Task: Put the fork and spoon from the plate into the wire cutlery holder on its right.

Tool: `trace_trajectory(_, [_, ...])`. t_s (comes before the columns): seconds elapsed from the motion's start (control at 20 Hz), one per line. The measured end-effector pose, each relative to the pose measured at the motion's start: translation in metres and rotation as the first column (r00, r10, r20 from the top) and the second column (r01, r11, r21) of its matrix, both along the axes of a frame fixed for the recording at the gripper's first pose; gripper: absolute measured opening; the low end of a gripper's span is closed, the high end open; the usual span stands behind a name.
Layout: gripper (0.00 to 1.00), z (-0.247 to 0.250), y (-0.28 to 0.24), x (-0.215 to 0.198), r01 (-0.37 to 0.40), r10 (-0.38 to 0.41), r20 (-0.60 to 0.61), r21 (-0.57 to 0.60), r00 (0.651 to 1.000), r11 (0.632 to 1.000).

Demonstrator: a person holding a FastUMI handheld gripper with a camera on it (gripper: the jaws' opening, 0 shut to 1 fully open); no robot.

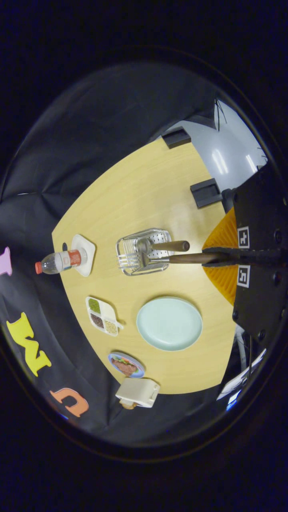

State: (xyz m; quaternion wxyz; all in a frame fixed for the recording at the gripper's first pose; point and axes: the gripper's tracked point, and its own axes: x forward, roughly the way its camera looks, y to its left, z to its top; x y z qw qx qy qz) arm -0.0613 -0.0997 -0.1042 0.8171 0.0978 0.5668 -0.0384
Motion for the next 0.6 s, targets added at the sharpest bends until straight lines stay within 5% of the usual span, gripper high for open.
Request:
trace_trajectory(0.4, [0.1,0.013,0.006,0.008,0.0,-0.001,0.035,0.019,0.999,1.0])
trace_trajectory(0.6, [0.69,0.018,0.007,0.014,-0.013,0.014,0.08,-0.021,0.997,1.0])
